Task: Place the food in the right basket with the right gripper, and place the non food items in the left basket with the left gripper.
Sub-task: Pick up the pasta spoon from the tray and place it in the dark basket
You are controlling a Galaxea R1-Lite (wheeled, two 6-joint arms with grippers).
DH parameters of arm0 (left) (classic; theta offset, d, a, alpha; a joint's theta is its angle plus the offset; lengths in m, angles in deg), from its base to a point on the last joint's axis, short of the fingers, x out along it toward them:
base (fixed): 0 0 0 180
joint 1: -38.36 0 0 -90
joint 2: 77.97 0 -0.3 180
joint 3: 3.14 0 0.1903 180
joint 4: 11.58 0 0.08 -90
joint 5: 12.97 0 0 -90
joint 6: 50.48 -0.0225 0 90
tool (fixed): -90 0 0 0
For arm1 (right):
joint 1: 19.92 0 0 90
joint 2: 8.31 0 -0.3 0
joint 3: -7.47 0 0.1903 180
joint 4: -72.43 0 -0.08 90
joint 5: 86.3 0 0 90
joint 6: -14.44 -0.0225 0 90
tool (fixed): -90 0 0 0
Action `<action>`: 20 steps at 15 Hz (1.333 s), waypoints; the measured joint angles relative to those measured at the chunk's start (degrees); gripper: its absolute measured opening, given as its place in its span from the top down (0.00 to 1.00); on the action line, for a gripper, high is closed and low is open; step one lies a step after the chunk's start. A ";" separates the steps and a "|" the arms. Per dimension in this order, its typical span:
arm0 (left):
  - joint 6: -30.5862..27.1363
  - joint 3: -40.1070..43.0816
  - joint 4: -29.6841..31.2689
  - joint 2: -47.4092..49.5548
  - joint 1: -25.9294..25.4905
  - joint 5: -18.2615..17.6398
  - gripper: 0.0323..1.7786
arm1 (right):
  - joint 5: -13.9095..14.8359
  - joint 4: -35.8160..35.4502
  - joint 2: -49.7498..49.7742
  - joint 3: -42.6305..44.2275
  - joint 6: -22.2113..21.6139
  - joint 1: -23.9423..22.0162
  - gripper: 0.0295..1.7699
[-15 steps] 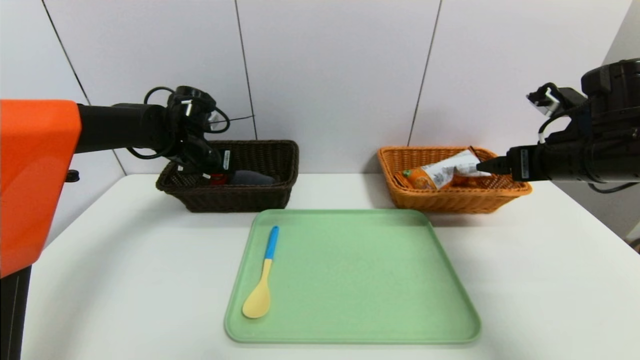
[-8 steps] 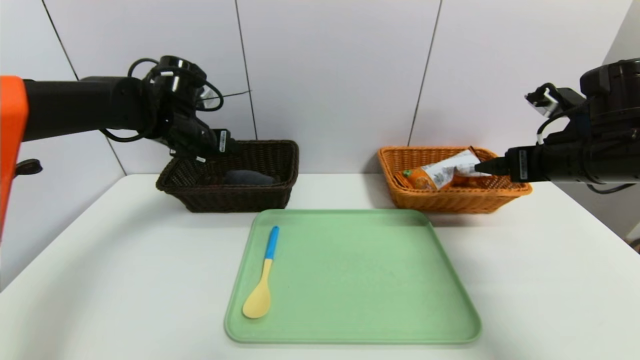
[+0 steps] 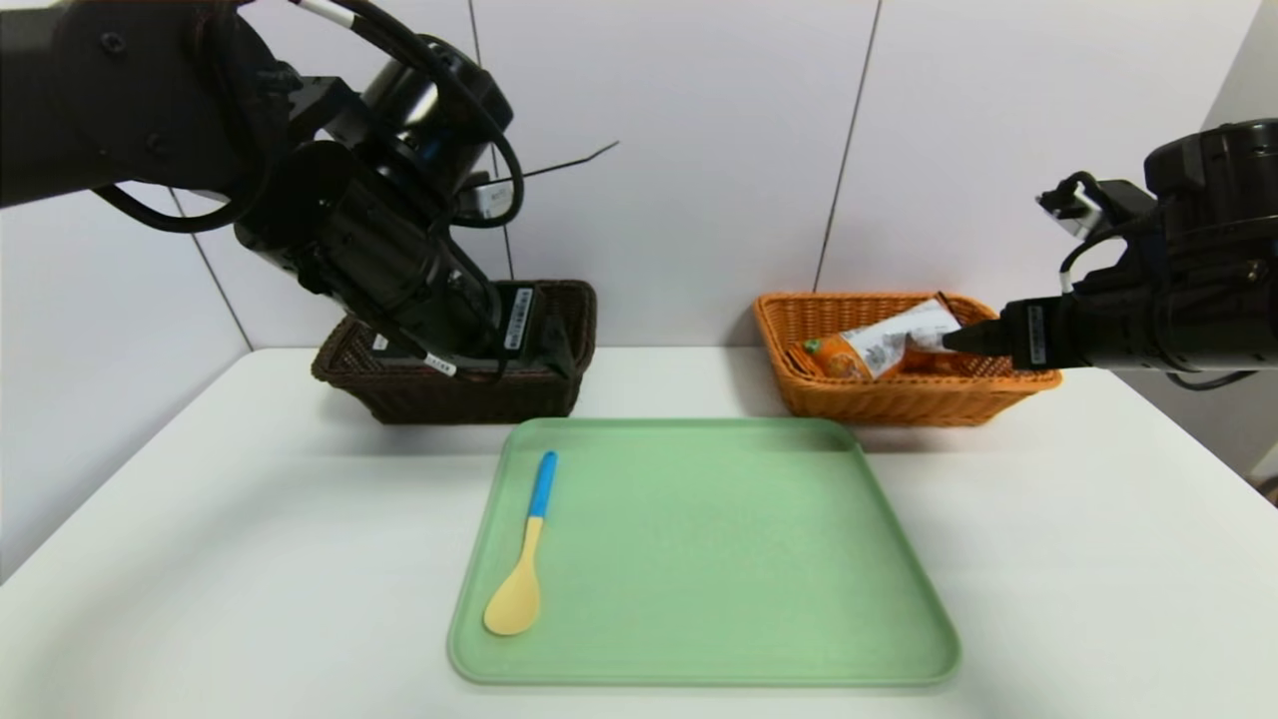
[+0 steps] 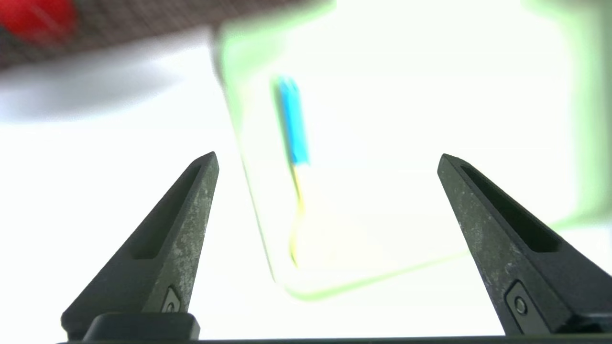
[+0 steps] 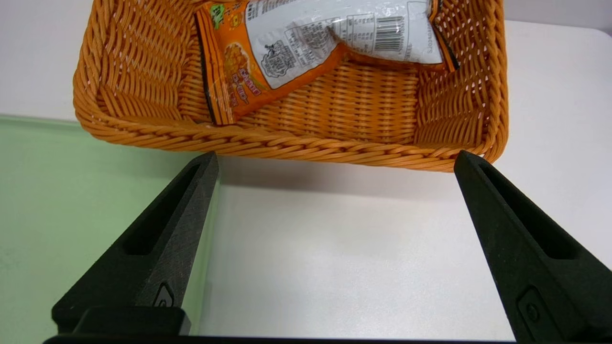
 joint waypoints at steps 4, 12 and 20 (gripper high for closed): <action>2.06 -0.27 -8.17 -0.18 4.22 0.46 0.07 | -0.13 0.68 1.07 -1.27 -0.22 1.07 0.04; 3.13 -0.18 -9.79 -7.22 4.68 -0.15 0.05 | 0.00 0.59 5.07 -5.89 -0.30 4.10 0.04; 3.35 -1.35 -9.68 -14.60 1.66 -4.94 0.05 | -0.04 -0.05 6.34 -9.53 -0.56 4.49 0.04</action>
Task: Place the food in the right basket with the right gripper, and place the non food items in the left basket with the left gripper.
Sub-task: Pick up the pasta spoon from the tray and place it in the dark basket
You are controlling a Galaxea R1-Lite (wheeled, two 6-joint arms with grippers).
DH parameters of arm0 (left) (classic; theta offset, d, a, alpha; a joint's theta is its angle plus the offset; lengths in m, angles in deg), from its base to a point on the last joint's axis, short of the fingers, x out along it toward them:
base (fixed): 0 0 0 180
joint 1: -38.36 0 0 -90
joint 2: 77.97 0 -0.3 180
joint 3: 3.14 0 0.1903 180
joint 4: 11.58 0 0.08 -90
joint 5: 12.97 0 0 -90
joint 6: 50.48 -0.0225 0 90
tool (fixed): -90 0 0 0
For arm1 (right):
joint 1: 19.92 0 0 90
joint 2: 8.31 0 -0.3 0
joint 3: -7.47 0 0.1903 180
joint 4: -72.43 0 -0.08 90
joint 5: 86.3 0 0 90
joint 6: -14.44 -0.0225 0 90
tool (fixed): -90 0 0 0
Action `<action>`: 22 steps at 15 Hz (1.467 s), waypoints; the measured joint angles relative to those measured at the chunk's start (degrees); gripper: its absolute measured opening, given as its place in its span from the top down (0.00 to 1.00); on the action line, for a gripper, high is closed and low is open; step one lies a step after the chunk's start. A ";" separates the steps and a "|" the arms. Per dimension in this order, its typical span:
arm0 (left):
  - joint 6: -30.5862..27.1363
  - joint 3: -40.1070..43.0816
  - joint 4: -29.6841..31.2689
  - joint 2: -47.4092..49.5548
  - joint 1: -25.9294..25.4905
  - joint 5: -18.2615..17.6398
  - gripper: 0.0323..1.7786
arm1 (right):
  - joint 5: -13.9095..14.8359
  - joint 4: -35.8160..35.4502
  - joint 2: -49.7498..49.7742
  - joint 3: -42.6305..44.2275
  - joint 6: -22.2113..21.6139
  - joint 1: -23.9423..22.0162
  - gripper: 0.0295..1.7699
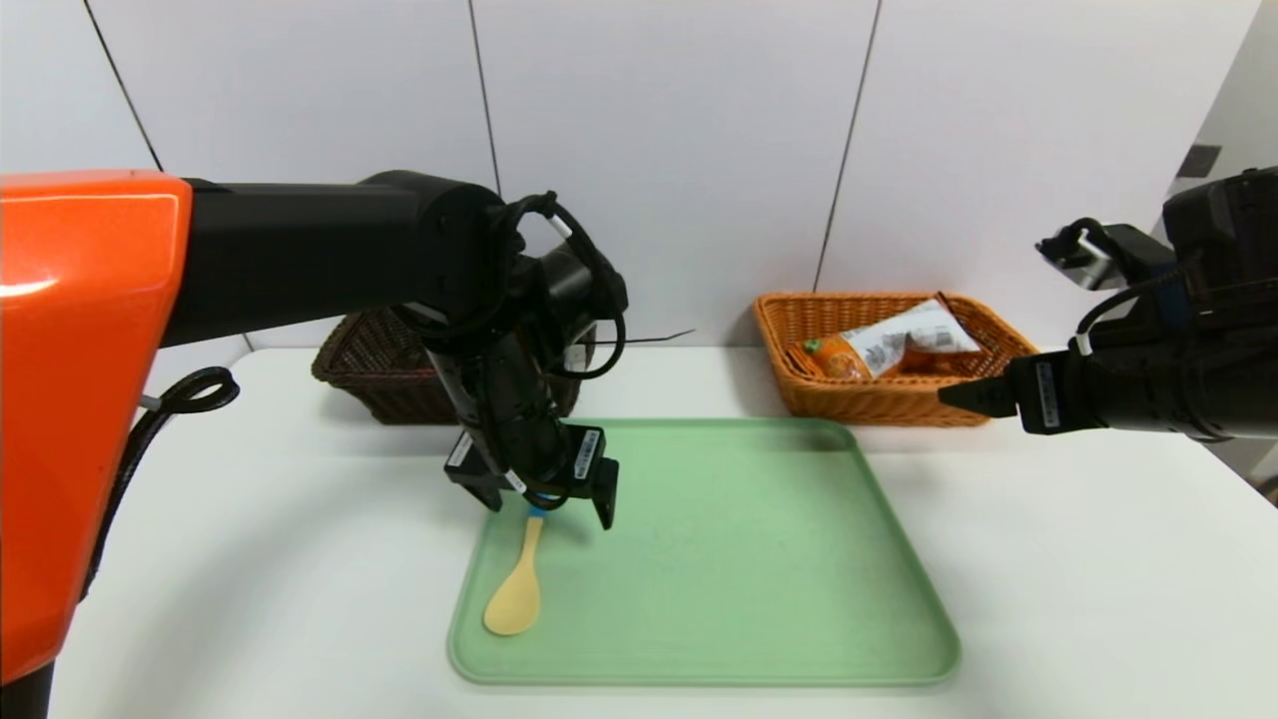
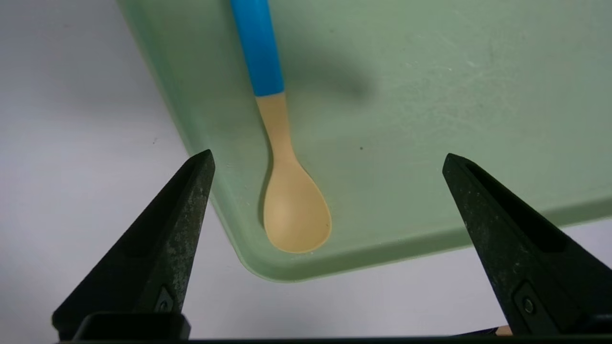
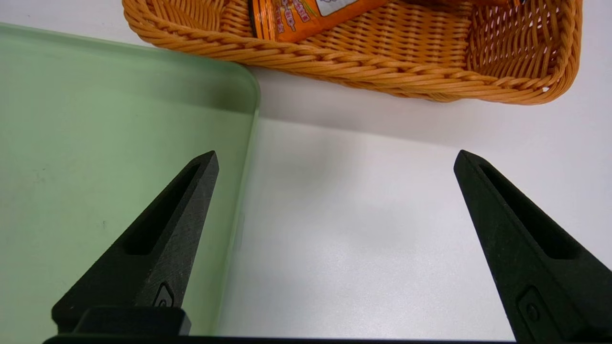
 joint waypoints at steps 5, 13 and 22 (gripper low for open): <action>-1.07 -0.33 0.39 -1.84 -2.38 -1.54 0.05 | 0.00 -0.33 -0.69 -0.44 0.09 0.00 0.04; -2.45 -0.07 1.38 -3.25 -3.32 -3.22 0.05 | 0.04 -0.41 -1.28 -0.39 0.04 0.00 0.04; -6.12 0.37 2.76 -4.79 -5.24 -3.44 0.05 | 0.00 -0.45 -1.91 -0.44 0.01 -0.44 0.04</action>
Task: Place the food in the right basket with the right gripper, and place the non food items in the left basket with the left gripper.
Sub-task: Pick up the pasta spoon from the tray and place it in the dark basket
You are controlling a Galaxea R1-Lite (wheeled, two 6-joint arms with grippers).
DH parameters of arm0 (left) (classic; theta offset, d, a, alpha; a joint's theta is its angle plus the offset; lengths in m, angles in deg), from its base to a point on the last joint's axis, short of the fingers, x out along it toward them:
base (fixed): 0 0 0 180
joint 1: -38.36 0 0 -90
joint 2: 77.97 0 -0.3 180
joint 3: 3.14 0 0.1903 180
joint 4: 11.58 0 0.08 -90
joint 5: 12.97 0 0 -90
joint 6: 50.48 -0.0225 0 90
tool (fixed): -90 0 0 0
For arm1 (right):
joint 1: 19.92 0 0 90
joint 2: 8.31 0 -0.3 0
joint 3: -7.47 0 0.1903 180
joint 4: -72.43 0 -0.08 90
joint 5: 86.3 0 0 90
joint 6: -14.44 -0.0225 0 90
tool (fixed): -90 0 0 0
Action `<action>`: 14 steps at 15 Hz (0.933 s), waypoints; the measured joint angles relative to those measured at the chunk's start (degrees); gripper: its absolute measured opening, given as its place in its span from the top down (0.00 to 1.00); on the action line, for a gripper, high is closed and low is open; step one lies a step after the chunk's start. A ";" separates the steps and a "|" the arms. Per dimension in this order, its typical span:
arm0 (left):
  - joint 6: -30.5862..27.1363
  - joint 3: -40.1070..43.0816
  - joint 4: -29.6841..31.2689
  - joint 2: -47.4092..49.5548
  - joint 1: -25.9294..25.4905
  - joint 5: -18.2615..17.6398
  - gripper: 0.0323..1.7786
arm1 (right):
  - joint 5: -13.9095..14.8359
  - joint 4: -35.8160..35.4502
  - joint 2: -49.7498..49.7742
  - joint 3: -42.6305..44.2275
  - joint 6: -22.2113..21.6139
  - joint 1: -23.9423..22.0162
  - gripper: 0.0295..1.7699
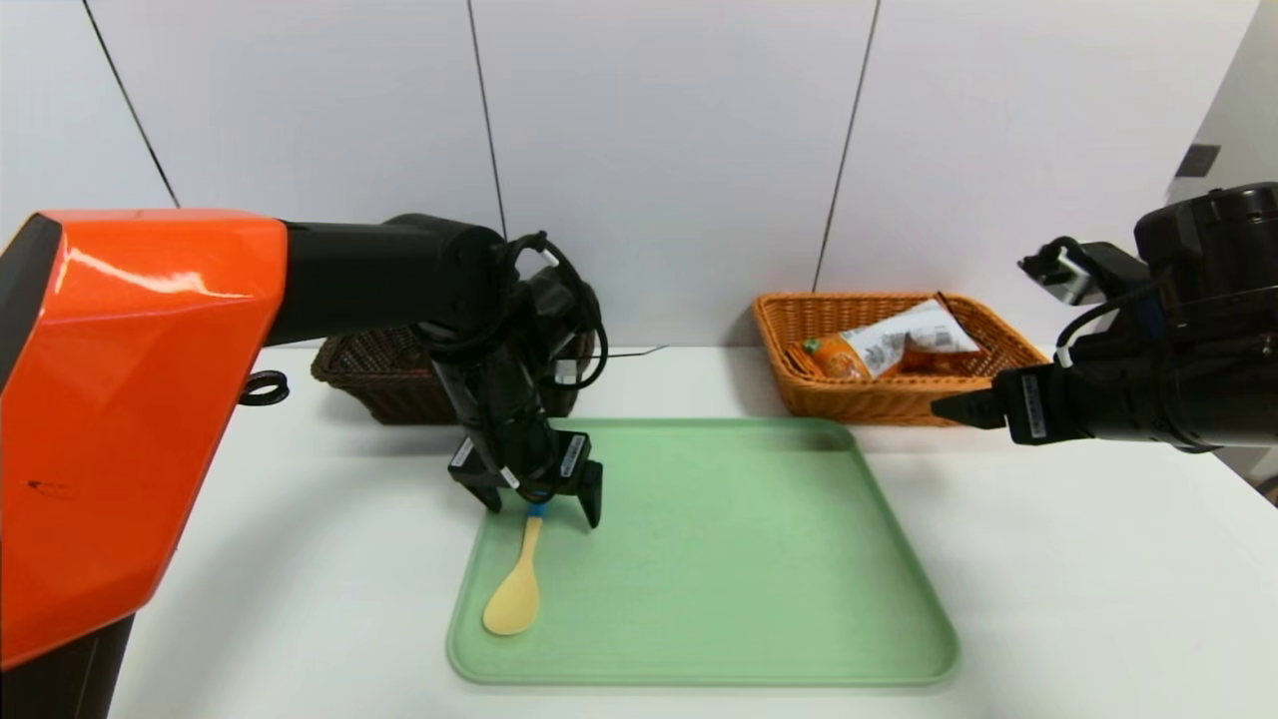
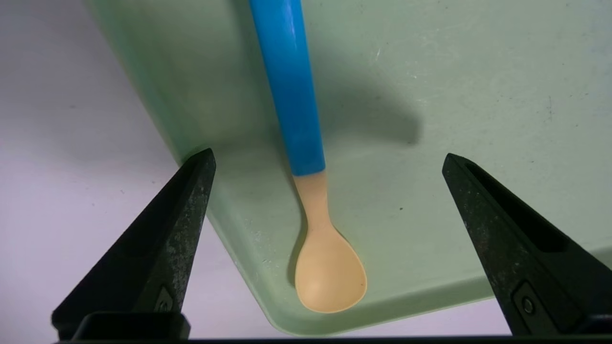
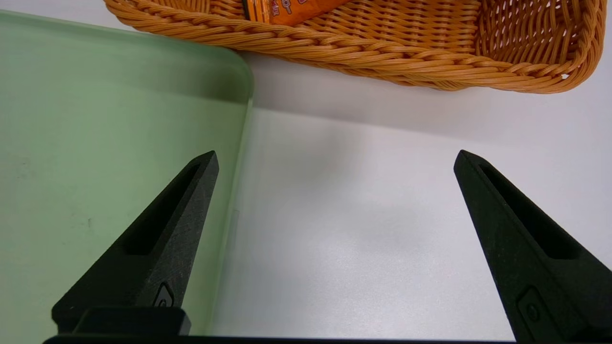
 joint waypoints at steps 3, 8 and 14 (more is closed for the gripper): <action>-0.07 0.48 0.48 -0.41 -0.07 0.55 0.05 | 0.00 -0.09 -0.73 0.26 0.00 0.00 0.04; -0.07 0.55 0.63 -1.08 0.06 3.71 0.05 | -0.13 -2.95 -2.19 0.30 -0.09 0.00 0.04; -0.07 0.44 0.61 -1.72 0.17 6.28 0.05 | -0.10 -3.00 -3.96 1.29 -0.09 -0.26 0.04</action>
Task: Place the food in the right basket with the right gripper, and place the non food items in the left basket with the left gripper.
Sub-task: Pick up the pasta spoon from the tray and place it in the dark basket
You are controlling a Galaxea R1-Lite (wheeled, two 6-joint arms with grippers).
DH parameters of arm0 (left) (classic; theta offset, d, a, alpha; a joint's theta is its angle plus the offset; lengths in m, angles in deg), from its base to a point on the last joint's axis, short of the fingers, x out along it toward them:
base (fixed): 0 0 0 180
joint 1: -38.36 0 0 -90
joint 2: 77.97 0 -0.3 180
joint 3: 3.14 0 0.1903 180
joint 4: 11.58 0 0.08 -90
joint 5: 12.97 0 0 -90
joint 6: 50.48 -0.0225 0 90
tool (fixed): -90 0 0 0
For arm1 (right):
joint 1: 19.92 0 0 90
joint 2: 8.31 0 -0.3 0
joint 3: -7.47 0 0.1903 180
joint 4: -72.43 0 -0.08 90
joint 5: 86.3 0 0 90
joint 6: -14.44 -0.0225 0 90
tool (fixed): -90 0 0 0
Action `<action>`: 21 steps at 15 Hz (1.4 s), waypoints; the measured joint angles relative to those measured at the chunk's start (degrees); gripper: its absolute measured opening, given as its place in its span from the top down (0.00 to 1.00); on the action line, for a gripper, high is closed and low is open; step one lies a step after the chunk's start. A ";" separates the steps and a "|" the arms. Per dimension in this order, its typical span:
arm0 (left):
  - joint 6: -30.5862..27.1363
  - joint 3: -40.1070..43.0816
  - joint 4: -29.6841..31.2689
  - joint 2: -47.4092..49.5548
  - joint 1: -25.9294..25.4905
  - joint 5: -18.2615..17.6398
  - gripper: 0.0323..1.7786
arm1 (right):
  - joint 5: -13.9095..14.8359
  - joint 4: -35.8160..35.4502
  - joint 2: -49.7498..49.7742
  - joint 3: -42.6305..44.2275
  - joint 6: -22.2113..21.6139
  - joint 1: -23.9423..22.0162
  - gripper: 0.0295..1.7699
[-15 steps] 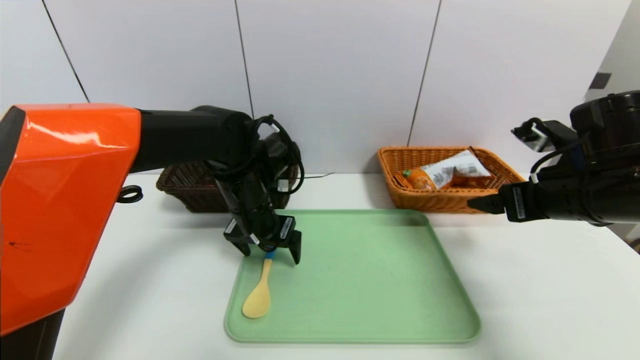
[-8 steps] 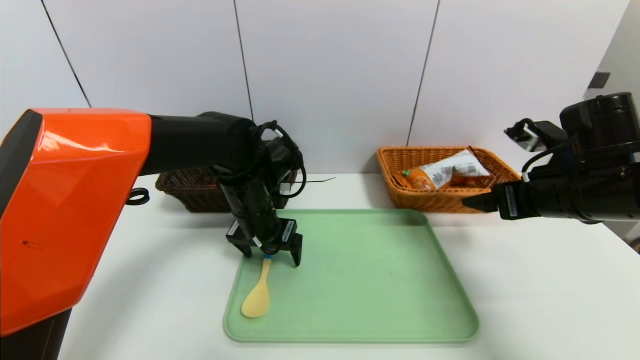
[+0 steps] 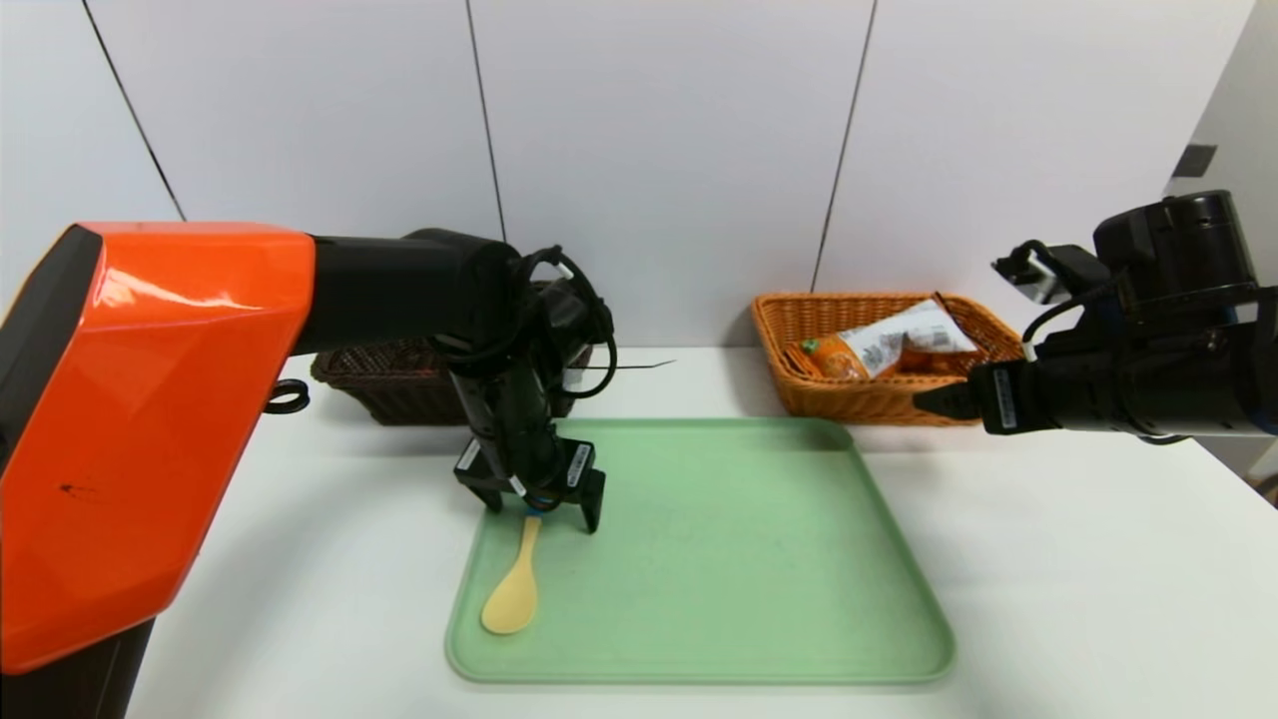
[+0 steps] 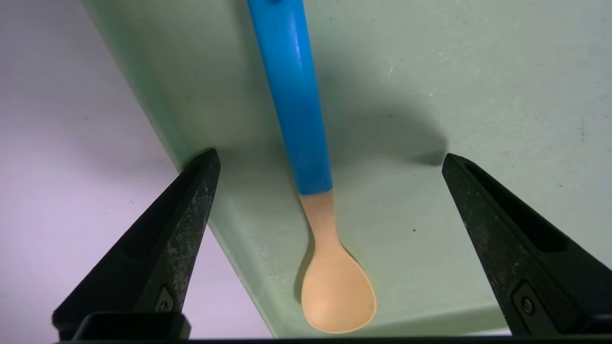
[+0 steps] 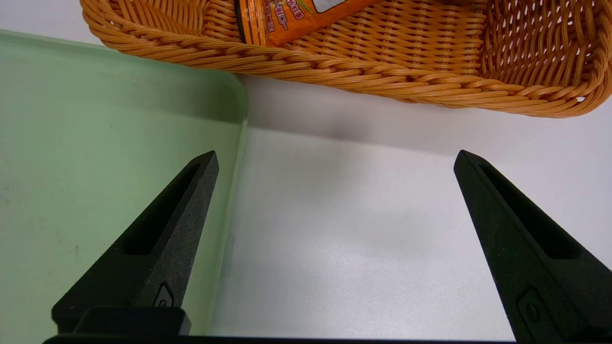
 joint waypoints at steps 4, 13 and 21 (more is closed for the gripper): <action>-0.02 -0.06 0.00 -0.41 0.00 0.72 0.06 | -0.06 0.00 -0.68 0.61 0.11 0.00 0.04; 0.02 -0.02 -0.35 -0.51 0.22 0.68 0.06 | -0.15 0.02 -0.89 0.59 0.09 0.04 0.04; 0.29 0.28 -0.69 -0.29 0.96 2.26 0.06 | -0.17 0.02 -0.89 0.44 0.00 0.01 0.04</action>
